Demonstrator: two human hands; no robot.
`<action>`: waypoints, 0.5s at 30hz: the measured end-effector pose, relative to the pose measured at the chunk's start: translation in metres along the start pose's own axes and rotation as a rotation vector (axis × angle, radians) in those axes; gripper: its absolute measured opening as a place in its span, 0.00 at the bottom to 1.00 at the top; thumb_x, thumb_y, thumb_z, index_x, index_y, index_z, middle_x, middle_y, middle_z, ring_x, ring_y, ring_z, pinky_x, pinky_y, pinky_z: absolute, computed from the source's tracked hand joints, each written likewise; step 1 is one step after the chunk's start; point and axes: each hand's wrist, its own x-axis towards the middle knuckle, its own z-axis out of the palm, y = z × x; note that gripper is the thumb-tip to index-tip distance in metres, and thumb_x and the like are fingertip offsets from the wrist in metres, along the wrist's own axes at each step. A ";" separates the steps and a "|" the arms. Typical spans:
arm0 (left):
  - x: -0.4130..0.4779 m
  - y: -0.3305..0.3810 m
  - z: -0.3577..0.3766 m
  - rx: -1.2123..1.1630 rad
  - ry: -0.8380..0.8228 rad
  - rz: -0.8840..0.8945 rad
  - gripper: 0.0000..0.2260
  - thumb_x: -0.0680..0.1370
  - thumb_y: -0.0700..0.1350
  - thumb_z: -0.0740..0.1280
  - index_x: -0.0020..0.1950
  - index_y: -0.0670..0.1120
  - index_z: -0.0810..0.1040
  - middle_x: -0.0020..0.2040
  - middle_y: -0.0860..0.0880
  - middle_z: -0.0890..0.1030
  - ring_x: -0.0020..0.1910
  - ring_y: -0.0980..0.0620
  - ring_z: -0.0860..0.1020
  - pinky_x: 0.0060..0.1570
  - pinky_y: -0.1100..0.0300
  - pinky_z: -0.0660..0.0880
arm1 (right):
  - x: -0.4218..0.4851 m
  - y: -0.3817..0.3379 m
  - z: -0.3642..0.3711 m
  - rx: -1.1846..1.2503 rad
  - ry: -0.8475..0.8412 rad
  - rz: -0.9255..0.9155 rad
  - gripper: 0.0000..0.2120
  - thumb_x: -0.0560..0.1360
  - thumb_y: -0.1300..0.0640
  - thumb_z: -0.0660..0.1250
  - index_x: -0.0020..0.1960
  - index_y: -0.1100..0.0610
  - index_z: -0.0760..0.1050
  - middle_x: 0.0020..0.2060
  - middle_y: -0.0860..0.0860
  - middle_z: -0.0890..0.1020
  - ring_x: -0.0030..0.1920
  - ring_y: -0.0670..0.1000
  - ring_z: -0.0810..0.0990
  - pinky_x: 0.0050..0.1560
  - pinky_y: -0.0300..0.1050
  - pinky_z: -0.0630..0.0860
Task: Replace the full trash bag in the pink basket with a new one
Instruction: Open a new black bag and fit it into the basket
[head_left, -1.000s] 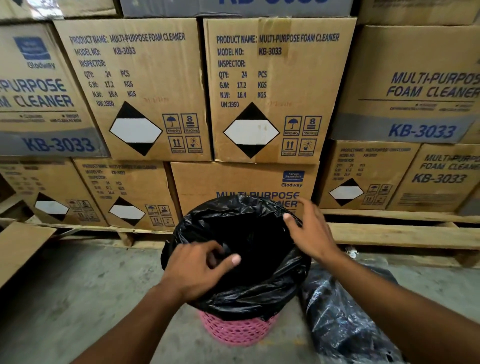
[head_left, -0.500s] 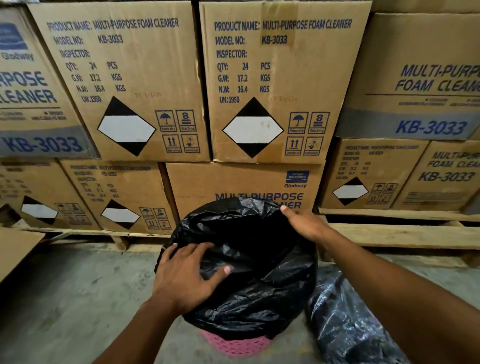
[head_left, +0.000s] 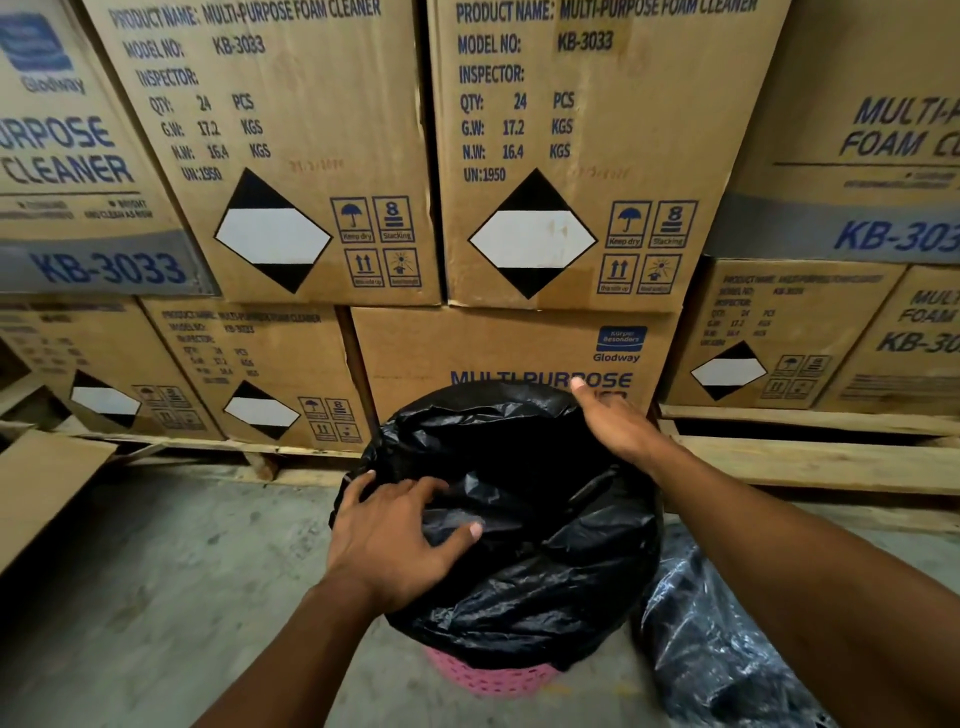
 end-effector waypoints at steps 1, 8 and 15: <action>0.000 0.000 0.000 0.007 -0.009 0.001 0.35 0.69 0.79 0.47 0.64 0.61 0.75 0.56 0.59 0.83 0.62 0.58 0.77 0.77 0.49 0.50 | 0.000 0.001 -0.001 0.012 -0.009 0.026 0.43 0.75 0.26 0.46 0.78 0.54 0.62 0.78 0.55 0.63 0.78 0.58 0.59 0.77 0.56 0.56; 0.003 -0.001 -0.002 0.025 -0.072 0.007 0.29 0.69 0.75 0.52 0.58 0.62 0.79 0.49 0.60 0.84 0.57 0.59 0.79 0.76 0.50 0.46 | -0.062 0.016 0.005 -0.485 0.454 -0.527 0.25 0.76 0.38 0.57 0.68 0.50 0.68 0.66 0.52 0.72 0.67 0.56 0.69 0.64 0.57 0.70; -0.005 0.000 -0.003 -0.105 0.023 -0.015 0.18 0.73 0.65 0.60 0.53 0.59 0.81 0.48 0.58 0.85 0.57 0.58 0.80 0.76 0.51 0.50 | -0.119 0.080 0.019 -0.226 0.133 -0.404 0.39 0.74 0.29 0.54 0.79 0.48 0.53 0.80 0.44 0.50 0.79 0.50 0.53 0.75 0.51 0.56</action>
